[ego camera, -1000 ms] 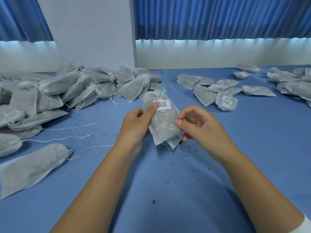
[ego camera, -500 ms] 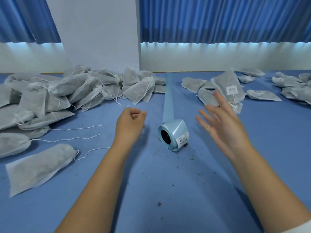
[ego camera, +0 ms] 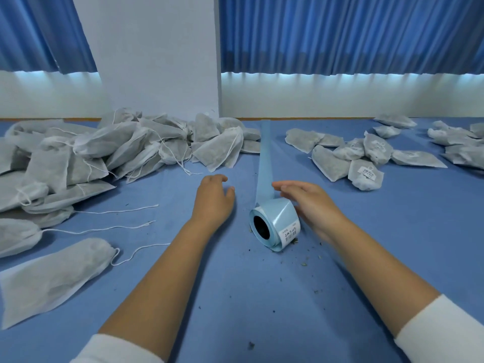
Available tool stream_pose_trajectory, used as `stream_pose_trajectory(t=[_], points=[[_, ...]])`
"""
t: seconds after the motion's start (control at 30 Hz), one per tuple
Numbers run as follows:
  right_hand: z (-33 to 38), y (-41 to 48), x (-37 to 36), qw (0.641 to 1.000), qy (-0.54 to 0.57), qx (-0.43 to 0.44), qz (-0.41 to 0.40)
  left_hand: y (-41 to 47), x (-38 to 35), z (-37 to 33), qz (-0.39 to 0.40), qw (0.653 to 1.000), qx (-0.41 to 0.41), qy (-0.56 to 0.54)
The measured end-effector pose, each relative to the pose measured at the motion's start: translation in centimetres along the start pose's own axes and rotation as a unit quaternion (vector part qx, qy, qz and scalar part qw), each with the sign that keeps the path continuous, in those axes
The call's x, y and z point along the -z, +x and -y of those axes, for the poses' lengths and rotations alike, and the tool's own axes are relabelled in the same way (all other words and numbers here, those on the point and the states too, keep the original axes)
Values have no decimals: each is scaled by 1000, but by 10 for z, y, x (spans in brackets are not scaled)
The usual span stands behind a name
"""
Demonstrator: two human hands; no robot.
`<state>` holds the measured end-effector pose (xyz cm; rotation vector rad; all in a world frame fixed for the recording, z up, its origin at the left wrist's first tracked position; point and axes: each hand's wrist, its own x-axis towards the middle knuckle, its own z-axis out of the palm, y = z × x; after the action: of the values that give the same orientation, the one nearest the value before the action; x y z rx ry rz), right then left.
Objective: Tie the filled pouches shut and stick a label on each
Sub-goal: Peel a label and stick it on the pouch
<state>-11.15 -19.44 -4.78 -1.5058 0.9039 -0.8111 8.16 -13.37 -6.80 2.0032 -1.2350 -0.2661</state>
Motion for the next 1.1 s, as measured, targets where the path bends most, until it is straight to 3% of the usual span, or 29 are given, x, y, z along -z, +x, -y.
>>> stream_pose_trajectory(t=[0.3,0.43,0.53,0.83,0.97,1.1], points=[[-9,54,-6,1000,2,1,-10,80,-18,5,16,984,-22,175],[-13,61,-4,1000,6,6,0,95,-22,9,60,977,16,204],[-15,62,-3,1000,18,-1,5,92,-25,9,40,979,14,202],[-8,49,-2,999,31,-17,-13,44,7,-10,-40,982,-119,138],[7,32,8,999,26,8,-29,11,25,-19,-26,968,-189,161],[32,5,14,991,114,36,-61,-23,35,-27,-16,951,-221,216]])
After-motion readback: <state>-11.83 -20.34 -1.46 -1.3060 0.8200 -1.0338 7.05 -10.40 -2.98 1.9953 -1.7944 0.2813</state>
